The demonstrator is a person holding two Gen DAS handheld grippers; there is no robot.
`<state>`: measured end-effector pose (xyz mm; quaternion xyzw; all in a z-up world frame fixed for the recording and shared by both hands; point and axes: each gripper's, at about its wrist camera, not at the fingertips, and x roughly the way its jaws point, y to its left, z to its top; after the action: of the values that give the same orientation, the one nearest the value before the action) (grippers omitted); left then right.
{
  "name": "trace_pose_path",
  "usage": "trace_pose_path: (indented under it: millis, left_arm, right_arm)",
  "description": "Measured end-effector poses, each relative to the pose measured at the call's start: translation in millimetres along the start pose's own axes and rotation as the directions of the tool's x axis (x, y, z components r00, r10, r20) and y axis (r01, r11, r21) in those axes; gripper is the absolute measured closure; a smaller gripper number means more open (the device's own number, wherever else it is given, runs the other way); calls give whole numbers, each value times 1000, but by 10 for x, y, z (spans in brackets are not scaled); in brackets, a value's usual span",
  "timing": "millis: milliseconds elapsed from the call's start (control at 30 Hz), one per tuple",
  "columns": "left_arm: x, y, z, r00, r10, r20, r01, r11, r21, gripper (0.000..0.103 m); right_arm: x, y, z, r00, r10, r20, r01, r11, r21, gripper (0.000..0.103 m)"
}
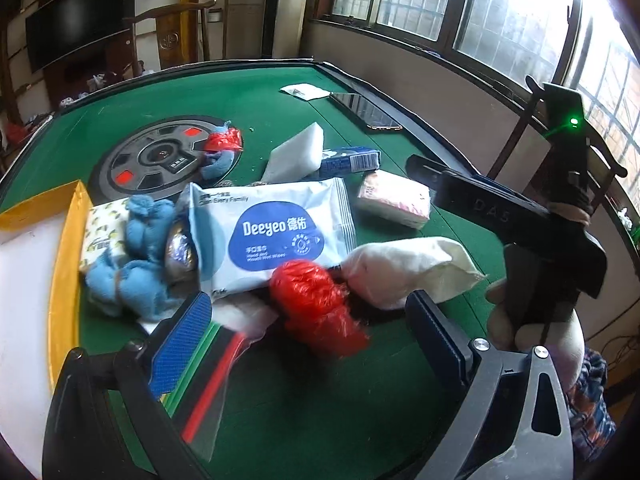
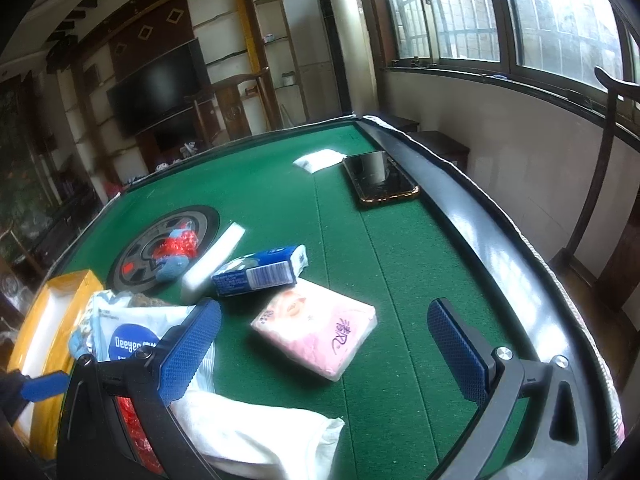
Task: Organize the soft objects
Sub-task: 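Grasp the red plastic bag with the left gripper while the right gripper grasps the white cloth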
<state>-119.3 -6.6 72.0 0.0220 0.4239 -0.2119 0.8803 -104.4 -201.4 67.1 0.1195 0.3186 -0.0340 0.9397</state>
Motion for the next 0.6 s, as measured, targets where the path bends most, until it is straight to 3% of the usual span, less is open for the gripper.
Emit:
trace_pose_path:
  millis: [67,233,533,567,600]
  left_arm:
    - [63,-2,24,1000,7,-2,-7,1000,-11,9]
    - [221,-37,48,999,-15,-46,14,1000,-12,47]
    - [577,-138,43,989,14,-149,-12,1000,10,49]
    - [602,-130,10,988,6,-157,-6,1000,1,51]
    - [596,-114,-12,989,-1,-149,0,1000,-11,68]
  right_arm:
    - [-1,-47,4,1000,3,-3,-3,1000,25,1]
    - [43,-130,20,999,29,-31,-27,997,69,1]
    - [75,-216,28,998,46,-45,-41,993,108,1]
    - [83,-227,24,998,47,-47,-41,993,111,1]
    - [87,-241,27,998,46,-48,-40,992,116,1]
